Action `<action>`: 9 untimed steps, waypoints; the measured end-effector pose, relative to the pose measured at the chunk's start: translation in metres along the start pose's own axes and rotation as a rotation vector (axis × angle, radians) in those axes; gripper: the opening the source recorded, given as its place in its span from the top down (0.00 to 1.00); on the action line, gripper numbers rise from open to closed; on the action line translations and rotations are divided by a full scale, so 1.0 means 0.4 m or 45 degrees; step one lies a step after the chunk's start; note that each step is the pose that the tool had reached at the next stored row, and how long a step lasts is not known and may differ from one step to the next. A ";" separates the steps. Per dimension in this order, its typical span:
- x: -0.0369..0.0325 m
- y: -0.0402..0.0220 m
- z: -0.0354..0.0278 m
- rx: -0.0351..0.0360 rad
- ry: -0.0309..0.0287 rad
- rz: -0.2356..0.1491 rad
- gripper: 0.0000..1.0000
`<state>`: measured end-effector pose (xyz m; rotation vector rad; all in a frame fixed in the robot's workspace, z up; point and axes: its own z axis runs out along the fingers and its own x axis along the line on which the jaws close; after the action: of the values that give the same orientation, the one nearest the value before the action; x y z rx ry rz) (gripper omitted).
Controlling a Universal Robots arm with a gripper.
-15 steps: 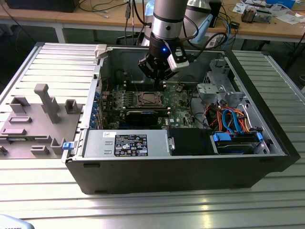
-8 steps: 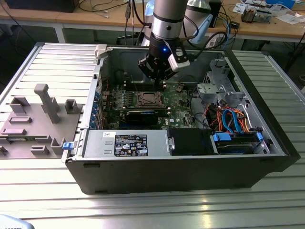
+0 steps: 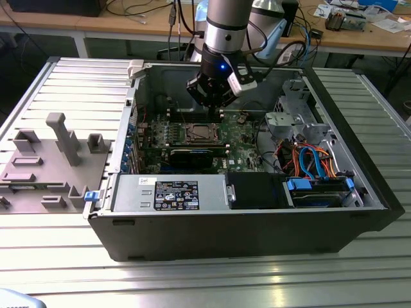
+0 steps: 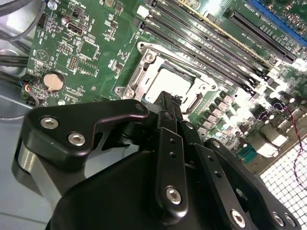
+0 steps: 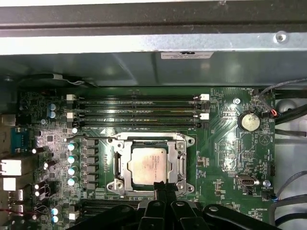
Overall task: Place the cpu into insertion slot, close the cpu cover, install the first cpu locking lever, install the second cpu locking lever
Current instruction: 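Install the first cpu locking lever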
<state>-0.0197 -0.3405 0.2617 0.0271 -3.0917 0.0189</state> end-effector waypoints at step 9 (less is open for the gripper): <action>0.000 0.000 0.000 -0.0712 -0.0018 -0.019 0.89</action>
<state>-0.0197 -0.3405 0.2616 0.0481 -3.0915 -0.0682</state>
